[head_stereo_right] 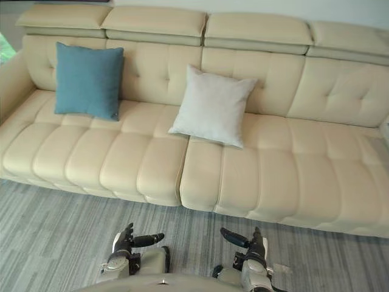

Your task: Pick up cushions and gather them together orderly.

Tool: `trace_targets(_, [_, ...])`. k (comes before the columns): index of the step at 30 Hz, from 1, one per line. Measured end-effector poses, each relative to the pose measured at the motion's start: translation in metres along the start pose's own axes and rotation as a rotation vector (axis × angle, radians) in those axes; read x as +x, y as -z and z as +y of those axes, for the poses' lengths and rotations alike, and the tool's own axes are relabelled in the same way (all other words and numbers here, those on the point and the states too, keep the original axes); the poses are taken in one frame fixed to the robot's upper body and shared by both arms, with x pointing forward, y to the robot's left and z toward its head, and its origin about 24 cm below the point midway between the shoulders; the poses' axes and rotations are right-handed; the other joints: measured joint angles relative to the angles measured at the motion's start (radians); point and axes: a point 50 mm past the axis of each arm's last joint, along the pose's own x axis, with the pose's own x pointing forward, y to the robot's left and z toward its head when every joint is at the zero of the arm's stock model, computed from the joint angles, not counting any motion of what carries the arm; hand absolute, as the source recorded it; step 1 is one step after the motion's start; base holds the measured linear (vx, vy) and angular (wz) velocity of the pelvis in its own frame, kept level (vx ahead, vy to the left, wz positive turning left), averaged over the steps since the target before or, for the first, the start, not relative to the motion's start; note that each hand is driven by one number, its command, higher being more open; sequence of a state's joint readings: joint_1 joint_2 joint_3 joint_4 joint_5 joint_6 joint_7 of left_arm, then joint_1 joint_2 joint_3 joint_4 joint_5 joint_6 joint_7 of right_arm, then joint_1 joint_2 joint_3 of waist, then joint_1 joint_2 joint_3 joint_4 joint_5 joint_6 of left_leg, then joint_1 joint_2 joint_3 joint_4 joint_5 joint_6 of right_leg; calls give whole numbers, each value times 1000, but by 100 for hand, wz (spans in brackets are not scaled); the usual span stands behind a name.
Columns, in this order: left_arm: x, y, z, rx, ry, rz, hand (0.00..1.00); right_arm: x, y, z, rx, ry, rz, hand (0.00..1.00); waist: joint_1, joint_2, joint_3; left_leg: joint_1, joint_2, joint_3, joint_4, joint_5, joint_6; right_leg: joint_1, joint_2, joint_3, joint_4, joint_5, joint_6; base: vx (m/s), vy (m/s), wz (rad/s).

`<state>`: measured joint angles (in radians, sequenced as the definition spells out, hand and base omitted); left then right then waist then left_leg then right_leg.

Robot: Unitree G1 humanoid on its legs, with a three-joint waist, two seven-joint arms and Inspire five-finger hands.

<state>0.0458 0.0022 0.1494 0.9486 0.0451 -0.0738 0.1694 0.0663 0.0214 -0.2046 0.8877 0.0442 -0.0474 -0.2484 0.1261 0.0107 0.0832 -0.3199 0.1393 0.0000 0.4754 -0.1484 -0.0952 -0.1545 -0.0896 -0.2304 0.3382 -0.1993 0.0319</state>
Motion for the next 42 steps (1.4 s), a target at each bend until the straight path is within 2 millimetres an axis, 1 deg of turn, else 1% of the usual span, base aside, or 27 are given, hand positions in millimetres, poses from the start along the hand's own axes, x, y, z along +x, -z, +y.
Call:
trace_targets(1, [0, 2, 2, -3, -6, 9, 100, 0, 1, 1, 1, -2, 5, 100, -2, 1, -1, 8, -7, -15, -3, -10, 2, 4, 1, 9, -4, 5, 7, -97, 186, -38])
trace_targets(2, [0, 3, 6, -9, -21, 13, 100, -1, 4, 4, 8, -9, 15, 100, -7, -17, 5, 40, -22, -11, -26, -15, 4, 26, -1, 31, -29, 25, 25, -127, 182, -26])
trace_targets(5, [-1, 9, 14, 2, -38, 27, 100, -6, 14, 11, 24, -33, 52, 100, -22, -44, -23, 79, -49, 35, -100, -10, 27, 36, -30, 73, -87, 69, 42, -102, 182, -35])
trace_targets(10, [-1, 12, 13, 8, -34, 47, 100, -7, 22, 5, 68, -14, 82, 100, -30, -50, -47, 102, -86, 59, -155, -14, 35, 43, -44, 133, -184, 139, 39, -53, 129, -35])
trace_targets(13, [-1, 16, 12, 5, -33, 71, 100, -7, 25, -3, 114, 21, 98, 100, -33, -38, -44, 128, -81, 103, -166, -14, 36, 42, -31, 188, -207, 163, 40, 16, 27, -60])
trace_targets(15, [-1, 17, 11, 12, -29, 79, 100, -5, 21, -2, 127, 20, 91, 100, -35, -31, -42, 146, -45, 177, -153, -24, 44, 24, 7, 266, -226, 198, 45, 51, 7, -121])
trace_targets(16, [-1, 17, 11, 22, -28, 77, 100, -5, 20, -1, 129, 18, 88, 100, -36, -30, -42, 150, -28, 210, -155, -28, 43, 13, 19, 266, -236, 221, 32, 65, -40, -129])
trace_targets(17, [-1, 16, 10, 26, -27, 76, 100, -3, 15, 1, 130, 11, 76, 100, -34, -29, -42, 158, -10, 245, -162, -26, 45, -3, 35, 246, -248, 253, 16, 47, -55, -172])
trace_targets(18, [0, 15, 10, 25, -28, 74, 100, -1, 5, 6, 133, -1, 53, 100, -35, -16, -31, 170, 38, 339, -178, -14, 54, -24, 54, 118, -269, 286, -50, 38, -94, -149])
trace_targets(19, [0, 14, 10, 23, -28, 74, 100, 0, 3, 7, 134, -2, 48, 100, -36, -15, -30, 172, 42, 352, -178, -14, 54, -25, 51, 87, -266, 281, -57, 32, -139, -194])
trace_targets(20, [1, 11, 7, 21, -22, 68, 100, 2, -1, 6, 134, 2, 39, 100, -43, -17, -23, 206, 62, 440, -174, -13, 54, -36, 8, -148, -218, 223, -104, 77, -139, -140])
trace_targets(21, [1, 12, 5, 20, -17, 70, 100, 3, -1, 4, 130, 7, 40, 100, -46, -5, -16, 226, 69, 470, -170, -13, 54, -35, -17, -247, -192, 216, -114, 75, -98, -158])
trace_targets(22, [1, 11, 4, 22, -14, 67, 100, 3, 0, 3, 127, 8, 44, 100, -46, -5, -13, 242, 65, 481, -172, -13, 54, -37, -18, -293, -178, 214, -115, 97, -74, -98])
trace_targets(23, [1, 10, 4, 24, -12, 65, 100, 3, 1, 2, 120, 10, 50, 100, -46, -3, -12, 257, 61, 481, -180, -14, 54, -37, -12, -320, -177, 212, -118, 104, -134, -138])
trace_targets(24, [1, 8, 1, 40, 2, 55, 100, 6, 3, -4, 96, 24, 65, 100, -48, 14, -4, 295, 53, 471, -229, -17, 49, -41, 19, -271, -190, 211, -114, 108, -137, -140])
trace_targets(26, [1, 8, -2, 66, 22, 52, 100, 7, 8, -11, 76, 37, 95, 100, -47, 12, 2, 321, 44, 410, -265, -27, 46, -47, 52, -197, -207, 208, -103, 46, -92, -128])
trace_targets(27, [0, 10, -3, 79, 29, 57, 100, 7, 11, -13, 72, 42, 105, 100, -48, 14, 2, 332, 50, 390, -264, -37, 43, -51, 70, -176, -210, 199, -105, 56, -135, -101])
trace_targets(30, [1, 10, -6, 116, 50, 62, 100, 8, 11, -20, 61, 60, 107, 100, -68, 39, 28, 325, 117, 384, -159, -94, 10, -44, 129, -170, -202, 181, -123, 76, -140, -56])
trace_targets(31, [3, 7, -2, 139, 54, 54, 100, 7, 14, -21, 62, 63, 119, 100, -75, 28, 46, 258, 156, 359, 11, -93, 19, -30, 136, -160, -206, 176, -131, 60, -186, -37])
trace_targets(32, [5, 3, 4, 143, 45, 41, 100, 7, 16, -22, 55, 69, 126, 100, -74, 29, 62, 161, 183, 260, 250, -35, 97, 3, 153, -139, -214, 174, -145, 73, -235, -37])
trace_targets(33, [5, 1, 5, 134, 36, 32, 100, 7, 16, -21, 52, 70, 125, 100, -72, 31, 72, 132, 182, 223, 311, -35, 98, 19, 157, -122, -213, 170, -153, 98, -206, -64])
trace_targets(34, [5, -4, 6, 137, 26, 7, 100, 8, 13, -24, 43, 78, 114, 100, -61, 35, 87, 86, 145, 145, 403, -79, 66, 42, 165, -78, -211, 164, -166, 94, -91, -95])
trace_targets(35, [6, -10, 5, 134, 21, -20, 100, 9, 9, -24, 45, 77, 105, 100, -42, 39, 93, 37, 81, 88, 410, -123, 62, 59, 167, -32, -223, 164, -166, 96, -54, -103])
trace_targets(37, [5, -14, 3, 130, 25, -41, 100, 8, 9, -24, 49, 78, 97, 100, -28, 38, 94, -12, 32, 67, 342, -129, 57, 77, 170, -8, -241, 164, -166, 94, -42, -66])
trace_targets(39, [5, -19, 0, 117, 30, -67, 100, 7, 7, -17, 62, 67, 91, 100, -23, 35, 98, -57, -16, 50, 151, -121, 48, 99, 180, 27, -259, 162, -164, 136, -33, -48])
trace_targets(41, [4, -20, -2, 102, 35, -73, 100, 7, 2, -12, 70, 55, 71, 100, -13, 34, 98, -69, -42, 25, -47, -72, 30, 102, 192, 71, -261, 151, -160, 158, 14, -73])
trace_targets(42, [4, -20, -3, 95, 35, -70, 100, 7, -2, -9, 78, 49, 55, 100, -7, 36, 94, -71, -40, 12, -173, -24, 25, 107, 208, 109, -260, 137, -154, 302, 39, -69])
